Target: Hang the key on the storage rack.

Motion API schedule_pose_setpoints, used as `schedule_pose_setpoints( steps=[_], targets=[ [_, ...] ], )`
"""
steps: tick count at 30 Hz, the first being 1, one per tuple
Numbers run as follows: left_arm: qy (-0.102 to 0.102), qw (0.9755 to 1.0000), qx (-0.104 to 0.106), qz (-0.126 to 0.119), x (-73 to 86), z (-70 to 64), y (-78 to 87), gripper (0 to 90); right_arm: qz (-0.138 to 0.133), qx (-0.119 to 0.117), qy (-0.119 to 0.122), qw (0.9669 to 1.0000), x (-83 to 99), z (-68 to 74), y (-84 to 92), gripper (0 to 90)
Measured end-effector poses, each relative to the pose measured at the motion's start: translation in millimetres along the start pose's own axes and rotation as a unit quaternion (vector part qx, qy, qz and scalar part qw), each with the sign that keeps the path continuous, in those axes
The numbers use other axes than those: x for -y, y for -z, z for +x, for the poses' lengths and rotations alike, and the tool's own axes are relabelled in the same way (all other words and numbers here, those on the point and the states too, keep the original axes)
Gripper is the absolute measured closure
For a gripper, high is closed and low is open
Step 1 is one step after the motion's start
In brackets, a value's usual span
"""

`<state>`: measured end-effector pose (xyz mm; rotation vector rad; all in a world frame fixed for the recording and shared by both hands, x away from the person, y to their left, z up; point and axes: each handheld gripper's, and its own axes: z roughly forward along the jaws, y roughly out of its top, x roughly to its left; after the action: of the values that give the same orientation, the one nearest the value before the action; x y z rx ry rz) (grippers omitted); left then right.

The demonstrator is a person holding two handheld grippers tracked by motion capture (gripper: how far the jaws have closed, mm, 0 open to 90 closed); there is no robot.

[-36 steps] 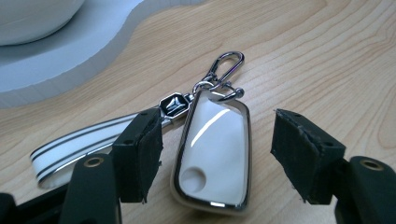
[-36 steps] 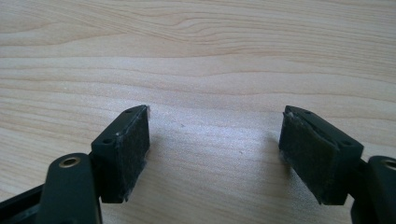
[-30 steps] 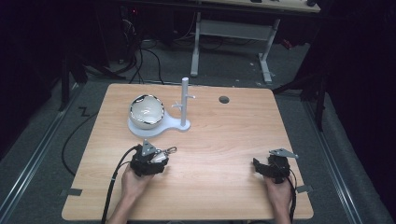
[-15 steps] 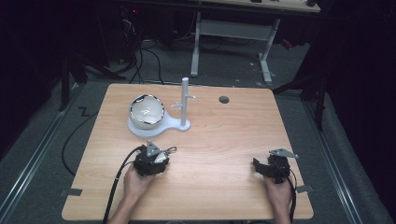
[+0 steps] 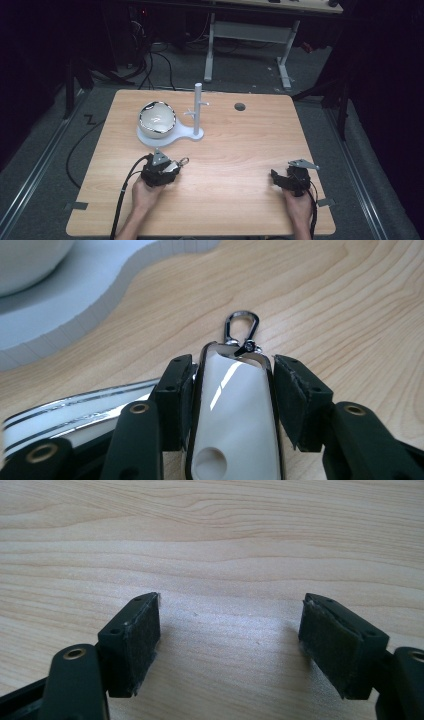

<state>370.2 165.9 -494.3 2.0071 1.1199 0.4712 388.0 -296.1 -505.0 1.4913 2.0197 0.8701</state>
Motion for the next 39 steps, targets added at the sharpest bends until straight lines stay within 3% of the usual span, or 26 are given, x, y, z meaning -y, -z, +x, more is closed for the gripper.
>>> schedule_pose_setpoints(
  steps=[12,25,39],
  targets=[
    [-0.026,0.9990,-0.002,-0.037,-23.1,-3.1,25.5,52.4,0.000,0.000,0.000,1.0000,0.0,0.0,0.0,24.7],
    [-0.013,0.9967,0.018,-0.078,-49.0,1.3,44.1,52.4,-0.001,-0.001,0.000,1.0000,0.1,-0.4,-0.1,24.7],
    [-0.009,0.9948,0.029,-0.097,-72.5,6.9,51.6,52.5,0.000,-0.003,-0.002,1.0000,0.1,-0.6,0.2,24.7]
  ],
)
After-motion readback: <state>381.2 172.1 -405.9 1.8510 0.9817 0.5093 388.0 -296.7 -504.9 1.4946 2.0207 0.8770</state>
